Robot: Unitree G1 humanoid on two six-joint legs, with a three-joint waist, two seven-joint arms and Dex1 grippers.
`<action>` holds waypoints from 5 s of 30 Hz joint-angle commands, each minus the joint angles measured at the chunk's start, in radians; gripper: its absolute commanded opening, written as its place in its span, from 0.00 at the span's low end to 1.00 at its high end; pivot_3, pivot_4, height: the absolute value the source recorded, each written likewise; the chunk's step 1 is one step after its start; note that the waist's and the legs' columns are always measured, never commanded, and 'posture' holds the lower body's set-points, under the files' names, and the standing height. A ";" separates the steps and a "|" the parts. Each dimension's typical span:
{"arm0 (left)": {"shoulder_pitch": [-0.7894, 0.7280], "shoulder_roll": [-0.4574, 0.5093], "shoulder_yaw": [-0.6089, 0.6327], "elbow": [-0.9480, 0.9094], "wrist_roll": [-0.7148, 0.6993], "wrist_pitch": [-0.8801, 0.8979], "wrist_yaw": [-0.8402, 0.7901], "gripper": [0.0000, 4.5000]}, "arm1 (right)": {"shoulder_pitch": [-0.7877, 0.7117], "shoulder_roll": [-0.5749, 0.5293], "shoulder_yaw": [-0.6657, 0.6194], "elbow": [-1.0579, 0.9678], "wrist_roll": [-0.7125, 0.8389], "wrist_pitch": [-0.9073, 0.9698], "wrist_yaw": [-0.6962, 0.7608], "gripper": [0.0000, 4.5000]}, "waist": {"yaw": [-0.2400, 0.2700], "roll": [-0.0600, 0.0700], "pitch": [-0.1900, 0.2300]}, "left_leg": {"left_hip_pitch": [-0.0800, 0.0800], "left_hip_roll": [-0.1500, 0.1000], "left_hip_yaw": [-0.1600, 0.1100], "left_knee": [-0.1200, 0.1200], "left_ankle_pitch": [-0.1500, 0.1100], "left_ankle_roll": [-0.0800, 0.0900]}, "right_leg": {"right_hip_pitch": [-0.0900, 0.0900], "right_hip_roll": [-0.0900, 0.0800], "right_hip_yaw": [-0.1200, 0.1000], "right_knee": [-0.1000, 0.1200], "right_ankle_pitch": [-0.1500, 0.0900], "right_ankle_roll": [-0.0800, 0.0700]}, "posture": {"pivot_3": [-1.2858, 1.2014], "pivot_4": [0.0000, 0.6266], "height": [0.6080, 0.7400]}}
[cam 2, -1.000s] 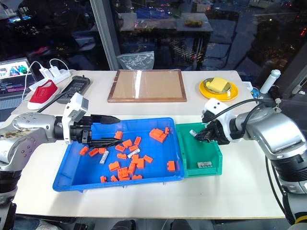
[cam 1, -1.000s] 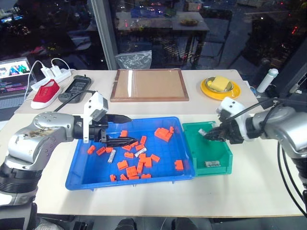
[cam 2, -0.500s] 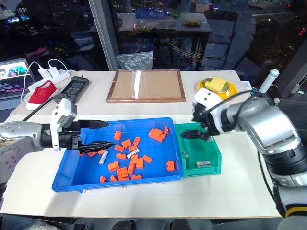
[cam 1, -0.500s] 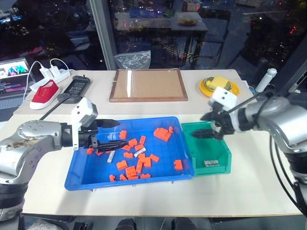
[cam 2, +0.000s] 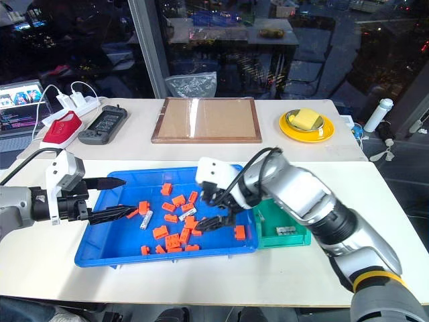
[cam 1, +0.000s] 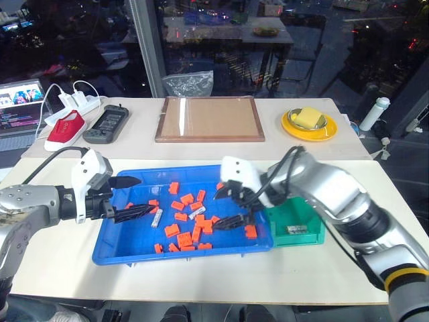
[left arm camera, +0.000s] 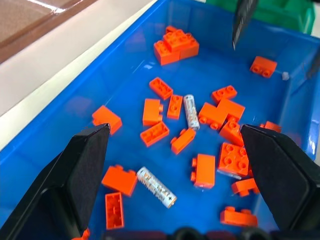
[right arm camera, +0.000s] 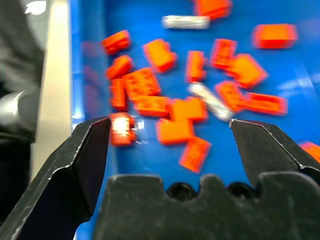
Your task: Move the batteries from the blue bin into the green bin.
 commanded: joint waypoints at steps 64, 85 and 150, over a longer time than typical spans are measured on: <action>-0.055 -0.005 -0.090 -0.016 0.047 -0.057 0.021 1.00 | -0.030 0.341 0.037 0.650 -0.380 -0.427 0.137 0.47 | -0.008 -0.001 -0.001 | 0.001 0.000 0.000 -0.001 0.000 0.000 | -0.002 0.001 0.000 0.004 0.000 0.000 | 0.52 0.24 1.00; -0.056 -0.014 -0.075 -0.020 0.026 -0.051 0.019 1.00 | -0.037 0.280 -0.020 0.567 -0.427 -0.480 0.195 0.06 | -0.005 -0.001 -0.001 | 0.001 0.000 0.000 0.000 0.000 0.000 | -0.002 0.001 0.000 0.004 0.000 0.000 | 0.52 0.24 1.00; 0.043 0.035 0.174 0.288 0.078 -0.172 -0.141 1.00 | -0.083 -0.061 -0.264 0.196 -0.113 -0.259 0.310 1.00 | -0.024 -0.001 0.000 | 0.003 0.002 0.001 0.000 0.000 0.000 | -0.001 0.002 0.001 0.003 0.000 0.000 | 0.52 0.24 1.00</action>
